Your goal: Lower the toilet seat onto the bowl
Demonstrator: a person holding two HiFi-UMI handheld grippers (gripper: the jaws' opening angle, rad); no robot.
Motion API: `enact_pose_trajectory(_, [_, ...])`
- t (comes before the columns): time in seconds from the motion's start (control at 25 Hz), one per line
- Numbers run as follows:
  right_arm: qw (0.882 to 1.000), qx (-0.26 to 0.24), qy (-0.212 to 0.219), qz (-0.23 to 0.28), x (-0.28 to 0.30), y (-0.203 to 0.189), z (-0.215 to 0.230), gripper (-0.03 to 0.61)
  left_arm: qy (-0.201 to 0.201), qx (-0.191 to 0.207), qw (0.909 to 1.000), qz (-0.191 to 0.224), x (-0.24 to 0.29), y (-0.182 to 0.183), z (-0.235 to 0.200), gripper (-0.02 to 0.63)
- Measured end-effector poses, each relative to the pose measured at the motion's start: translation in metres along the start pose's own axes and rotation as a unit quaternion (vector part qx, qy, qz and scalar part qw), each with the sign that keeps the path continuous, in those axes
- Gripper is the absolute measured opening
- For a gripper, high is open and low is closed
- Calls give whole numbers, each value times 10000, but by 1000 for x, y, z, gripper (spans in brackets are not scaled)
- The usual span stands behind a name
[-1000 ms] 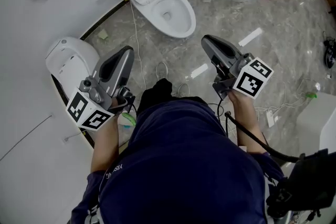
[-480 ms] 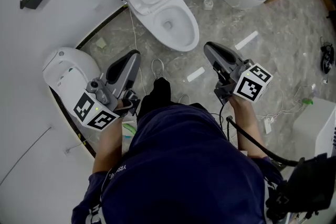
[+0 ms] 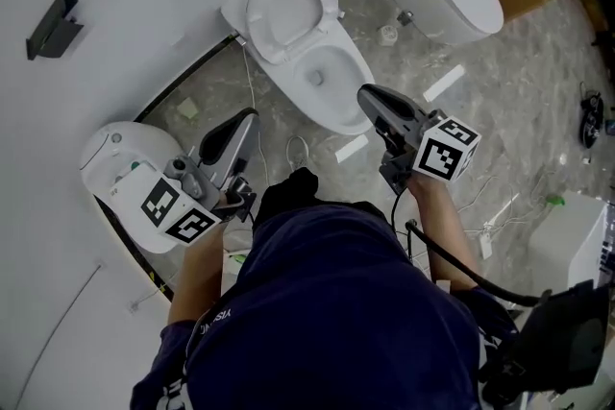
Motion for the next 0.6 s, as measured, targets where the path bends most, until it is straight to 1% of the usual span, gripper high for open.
enact_pose_trajectory(0.32, [9993,196,-331,-6,91,41,40,11,7,49,9999,-111,5,11,-78,3])
enact_pose_trajectory(0.36, [9990,249,-359,-48,102,45,46,19,27,59,9999,-133,5,10,-85,3])
enact_pose_trajectory(0.44, [9985,344,-403,-146,123,50,58,91,90,46,9998,-169,5,8,-98,3])
enact_pose_trajectory(0.6, [9973,324,-597,-287,159,63,84,101,289,-53,9992,-259,1,0,-120,3])
Point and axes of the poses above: the fingertips, and each gripper's own axes: x forward along the fingers, z to its right, y out of its top, the point moved 1 cm from there along -x, backward along the fingers, and after that the axes turned 14 degrees about x, right-handed, at the moved point
